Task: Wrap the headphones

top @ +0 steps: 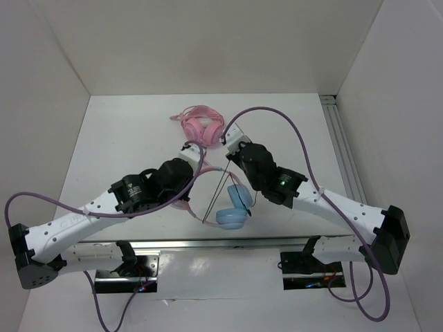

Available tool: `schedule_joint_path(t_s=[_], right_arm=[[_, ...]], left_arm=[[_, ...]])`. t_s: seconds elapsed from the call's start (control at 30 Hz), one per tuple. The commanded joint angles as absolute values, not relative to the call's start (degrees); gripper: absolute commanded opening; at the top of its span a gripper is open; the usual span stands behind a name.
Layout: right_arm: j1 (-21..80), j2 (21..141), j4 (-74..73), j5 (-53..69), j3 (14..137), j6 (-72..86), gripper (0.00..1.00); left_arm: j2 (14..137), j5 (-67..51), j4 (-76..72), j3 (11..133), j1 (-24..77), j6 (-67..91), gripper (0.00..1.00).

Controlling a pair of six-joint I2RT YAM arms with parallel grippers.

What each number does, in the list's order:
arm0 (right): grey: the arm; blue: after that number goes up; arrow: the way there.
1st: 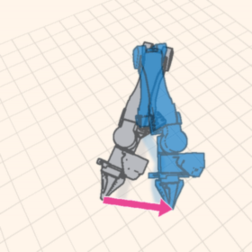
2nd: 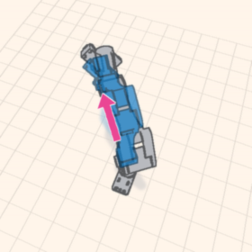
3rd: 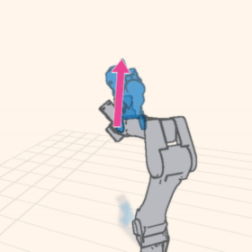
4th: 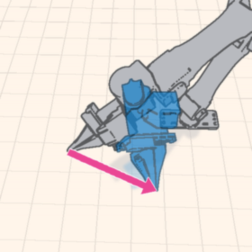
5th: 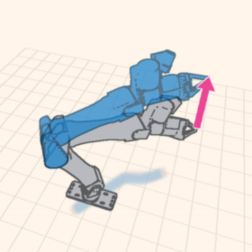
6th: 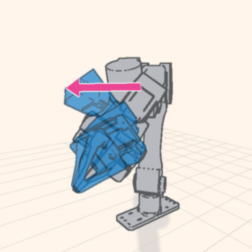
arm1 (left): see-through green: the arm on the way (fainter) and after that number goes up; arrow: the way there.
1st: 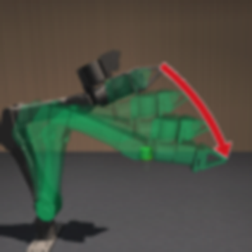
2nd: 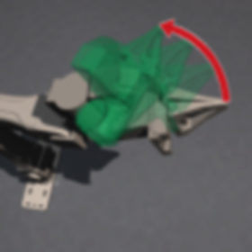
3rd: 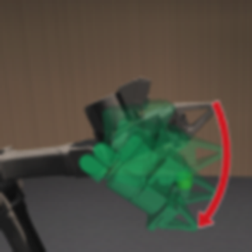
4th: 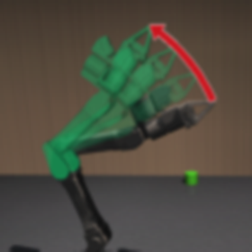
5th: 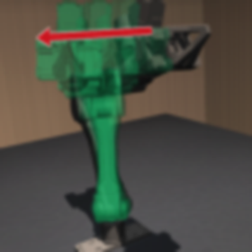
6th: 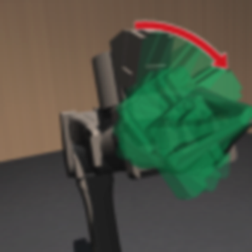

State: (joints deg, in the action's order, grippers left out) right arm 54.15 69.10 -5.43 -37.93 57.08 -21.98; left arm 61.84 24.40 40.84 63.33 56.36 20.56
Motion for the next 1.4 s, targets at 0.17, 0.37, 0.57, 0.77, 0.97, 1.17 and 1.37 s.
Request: schedule_joint_path(t_s=[0.17, 0.37, 0.57, 0.77, 0.97, 1.17, 1.37], right_arm=[[43.59, 70.05, 3.51, -29.02, 57.74, -13.45, 0.00], [40.00, 74.00, 4.74, -21.19, 57.74, -10.63, 0.00], [38.06, 75.15, 8.25, -16.02, 55.73, -7.84, 0.00], [33.58, 77.60, 15.98, 4.60, 50.37, -1.86, 0.01], [33.05, 88.40, 25.54, 18.96, 52.03, 5.52, 0.07], [33.05, 99.39, 42.34, 35.06, 50.71, 17.13, 0.11], [33.66, 103.62, 49.31, 36.47, 49.66, 19.51, 0.13]], left_arm=[[57.31, 26.10, 55.37, 68.54, 58.54, 20.92, 0.00], [56.60, 17.59, 54.84, 72.69, 58.54, 17.67, 0.00], [57.13, 17.83, 54.84, 76.46, 58.54, 18.53, 0.00], [57.13, 22.32, 51.25, 83.58, 58.54, 20.65, 0.00], [55.03, 25.22, 42.56, 84.64, 58.54, 21.53, 0.00], [55.63, 26.89, 34.37, 85.50, 58.54, 20.82, 0.00], [58.10, 29.35, 34.89, 89.29, 58.54, 25.04, 0.00]])
